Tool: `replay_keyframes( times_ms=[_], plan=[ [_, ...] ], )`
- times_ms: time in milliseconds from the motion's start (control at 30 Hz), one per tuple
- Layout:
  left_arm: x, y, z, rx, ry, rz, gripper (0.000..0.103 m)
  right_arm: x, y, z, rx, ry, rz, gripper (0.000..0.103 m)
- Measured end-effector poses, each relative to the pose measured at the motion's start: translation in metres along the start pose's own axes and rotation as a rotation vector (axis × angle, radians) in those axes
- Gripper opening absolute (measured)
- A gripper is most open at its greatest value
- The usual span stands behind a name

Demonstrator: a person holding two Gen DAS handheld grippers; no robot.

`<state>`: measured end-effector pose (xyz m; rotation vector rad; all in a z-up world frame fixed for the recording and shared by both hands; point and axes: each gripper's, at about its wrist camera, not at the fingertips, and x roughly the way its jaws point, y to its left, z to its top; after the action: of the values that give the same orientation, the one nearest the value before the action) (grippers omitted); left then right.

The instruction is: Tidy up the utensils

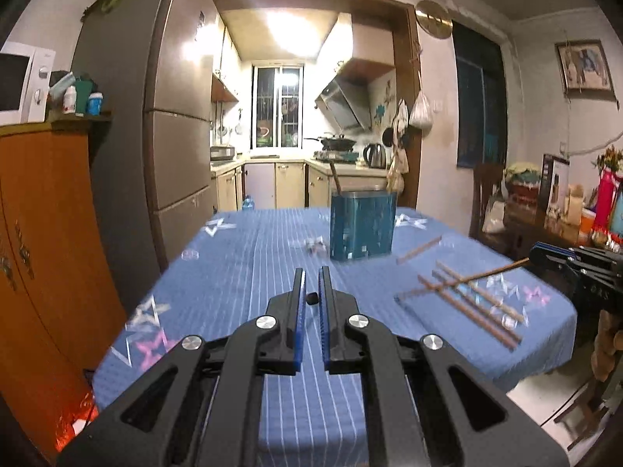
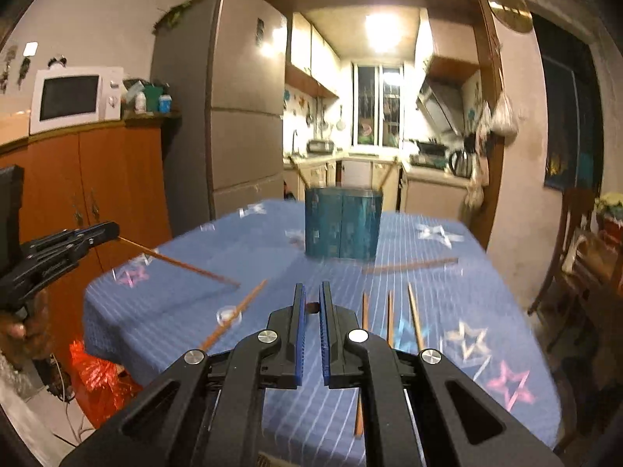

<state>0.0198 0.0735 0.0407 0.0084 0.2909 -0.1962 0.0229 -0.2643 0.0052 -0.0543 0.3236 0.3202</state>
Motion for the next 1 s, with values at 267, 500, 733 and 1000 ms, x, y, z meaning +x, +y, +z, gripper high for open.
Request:
replay_keyframes(
  times_ms=[267, 500, 733, 1000],
  plan=[
    [0.01, 0.004, 0.06, -0.021, -0.005, -0.055, 0.005, 0.004, -0.011, 0.057, -0.022, -0.036, 0.032, 0.008],
    [0.032, 0.009, 0.058, -0.005, 0.031, -0.029, 0.005, 0.014, -0.01, 0.071, -0.023, -0.034, 0.061, 0.008],
    [-0.03, 0.056, 0.012, 0.046, 0.062, -0.074, 0.005, 0.004, 0.001, 0.061, -0.058, -0.049, 0.066, 0.008],
    [-0.077, 0.096, -0.096, -0.005, 0.189, -0.083, 0.005, 0.0, 0.019, 0.057, -0.105, -0.05, 0.062, 0.008]
  ],
)
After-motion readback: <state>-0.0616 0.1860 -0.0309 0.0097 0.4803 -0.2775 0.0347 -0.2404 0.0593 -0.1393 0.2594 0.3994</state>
